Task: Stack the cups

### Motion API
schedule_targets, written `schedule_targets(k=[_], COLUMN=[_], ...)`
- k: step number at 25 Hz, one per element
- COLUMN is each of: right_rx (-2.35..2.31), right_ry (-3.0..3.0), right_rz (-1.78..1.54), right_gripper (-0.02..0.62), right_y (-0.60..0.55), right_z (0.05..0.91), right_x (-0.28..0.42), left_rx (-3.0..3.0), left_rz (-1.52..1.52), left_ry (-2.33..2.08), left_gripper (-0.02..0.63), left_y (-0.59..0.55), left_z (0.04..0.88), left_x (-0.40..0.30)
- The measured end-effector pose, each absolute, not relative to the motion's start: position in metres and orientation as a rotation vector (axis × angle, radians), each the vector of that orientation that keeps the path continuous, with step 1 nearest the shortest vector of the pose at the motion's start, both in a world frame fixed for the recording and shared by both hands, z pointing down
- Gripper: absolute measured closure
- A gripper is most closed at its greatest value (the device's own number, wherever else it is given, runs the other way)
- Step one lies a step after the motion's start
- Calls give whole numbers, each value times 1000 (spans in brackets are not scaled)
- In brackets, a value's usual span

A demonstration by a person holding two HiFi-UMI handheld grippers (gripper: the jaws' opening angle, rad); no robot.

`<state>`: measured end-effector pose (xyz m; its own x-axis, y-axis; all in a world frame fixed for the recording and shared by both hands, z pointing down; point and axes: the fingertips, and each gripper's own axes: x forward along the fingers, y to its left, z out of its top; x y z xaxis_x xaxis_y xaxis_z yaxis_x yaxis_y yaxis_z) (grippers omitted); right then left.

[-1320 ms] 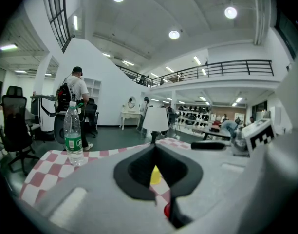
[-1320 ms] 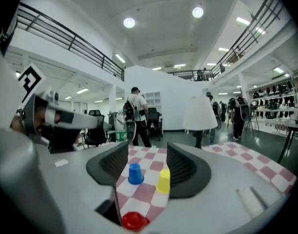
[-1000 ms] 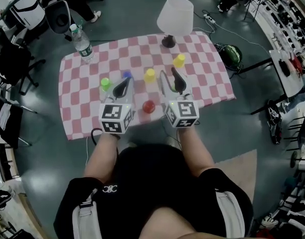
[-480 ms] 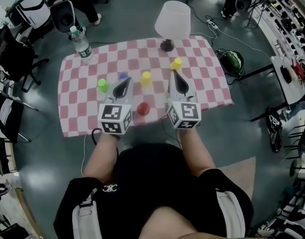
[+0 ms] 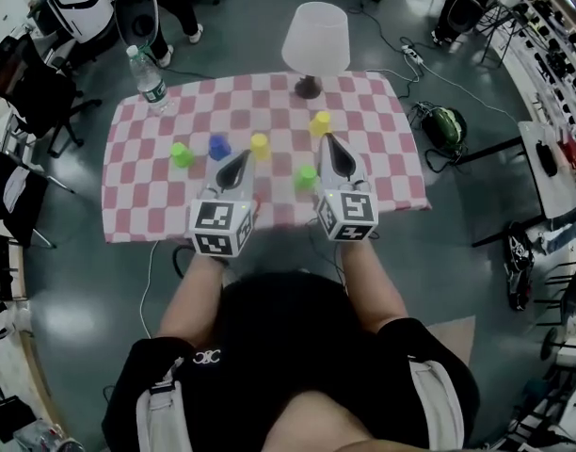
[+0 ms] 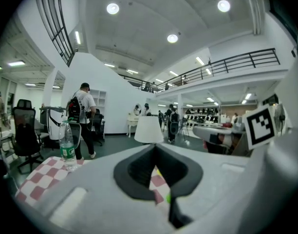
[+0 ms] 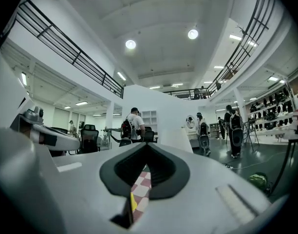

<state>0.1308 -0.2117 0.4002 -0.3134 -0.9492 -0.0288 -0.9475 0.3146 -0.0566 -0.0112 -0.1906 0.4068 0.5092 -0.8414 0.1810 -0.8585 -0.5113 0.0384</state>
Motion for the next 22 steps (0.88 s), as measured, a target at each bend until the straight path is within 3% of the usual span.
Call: schedule_targets(k=[10,11,13,22], right_rx=[-1708,-1670,-1600,-1619], right_ry=[2595,2631,2714,2871], right_rz=[-102,-133,-211,-355], right_gripper=[594,545,383,362], right_y=[-218,-220,-224,-232], right_z=[421,427,443,517], right_x=[142,137,126,115], left_rx=[2561,2556,2546,2494], left_rz=[221,224,229,242], left_ry=[-1574,-1581,-1596,-1677], left_gripper=[607,607,607,607], left_y=[-185,-185,-184,-178], left_z=[412,413,414,416], left_x=[2,2,1,-13])
